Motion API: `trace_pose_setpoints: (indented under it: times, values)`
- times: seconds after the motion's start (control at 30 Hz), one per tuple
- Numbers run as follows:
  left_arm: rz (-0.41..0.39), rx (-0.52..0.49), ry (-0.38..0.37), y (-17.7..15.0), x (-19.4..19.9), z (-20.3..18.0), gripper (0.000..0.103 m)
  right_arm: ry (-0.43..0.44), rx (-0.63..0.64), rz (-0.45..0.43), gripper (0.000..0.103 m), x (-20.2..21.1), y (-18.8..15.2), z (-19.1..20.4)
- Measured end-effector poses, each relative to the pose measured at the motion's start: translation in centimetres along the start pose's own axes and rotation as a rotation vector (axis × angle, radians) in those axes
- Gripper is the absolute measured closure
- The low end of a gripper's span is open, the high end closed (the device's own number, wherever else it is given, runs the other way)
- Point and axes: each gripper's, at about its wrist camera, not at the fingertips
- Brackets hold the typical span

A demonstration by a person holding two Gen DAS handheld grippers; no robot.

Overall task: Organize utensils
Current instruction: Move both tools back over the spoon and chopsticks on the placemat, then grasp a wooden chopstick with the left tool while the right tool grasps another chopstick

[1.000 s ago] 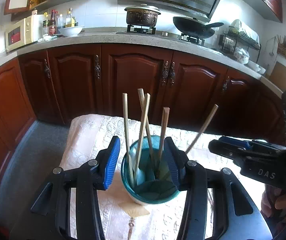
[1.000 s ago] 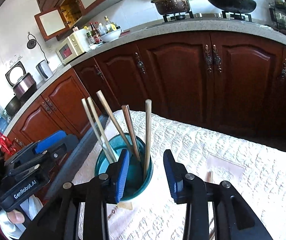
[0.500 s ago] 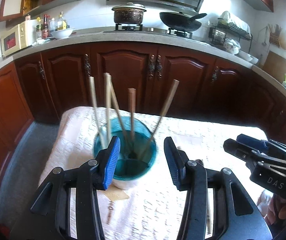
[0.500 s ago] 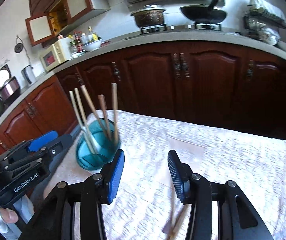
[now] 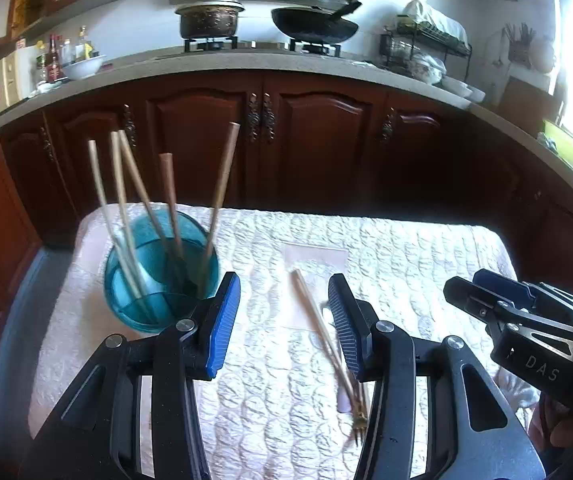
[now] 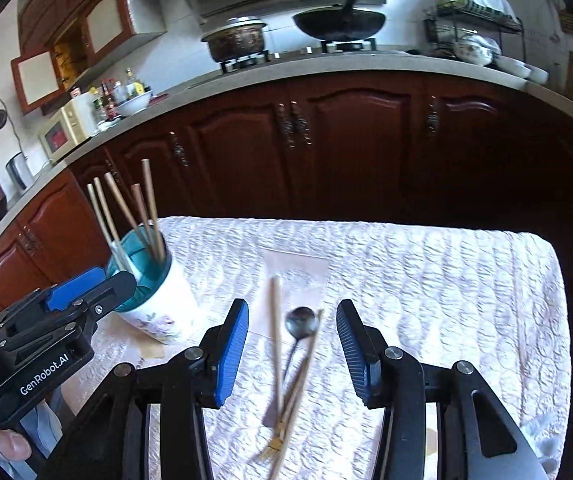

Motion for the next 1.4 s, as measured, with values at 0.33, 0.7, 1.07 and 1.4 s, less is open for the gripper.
trace_pose_setpoints:
  times: [0.33,0.7,1.07,1.4]
  values:
    - [0.033,-0.027,-0.003,-1.0,-1.5,-1.8,0.058,-0.018,-0.049,0.025,0.059,-0.1,-1.7,-2.5]
    - [0.103,-0.002,0.004,-1.5,-4.3,-0.8,0.058,0.001,-0.055,0.089,0.059,-3.2,-2.5,-3.4]
    - [0.202,0.038,0.031,-3.1,-7.9,1.5,0.058,0.181,-0.089,0.327,0.070,-15.0,-5.6,-3.7]
    - [0.275,0.053,0.021,-3.7,-12.0,0.7,0.058,0.212,-0.131,0.337,0.097,-16.4,-6.4,-5.6]
Point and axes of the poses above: each gripper's, at about its wrist camera, not at the fingertips, and x roughly against the way its jaws point, z to its left, y to its top, and after that the axes turned 12 degrees about x, right-handed
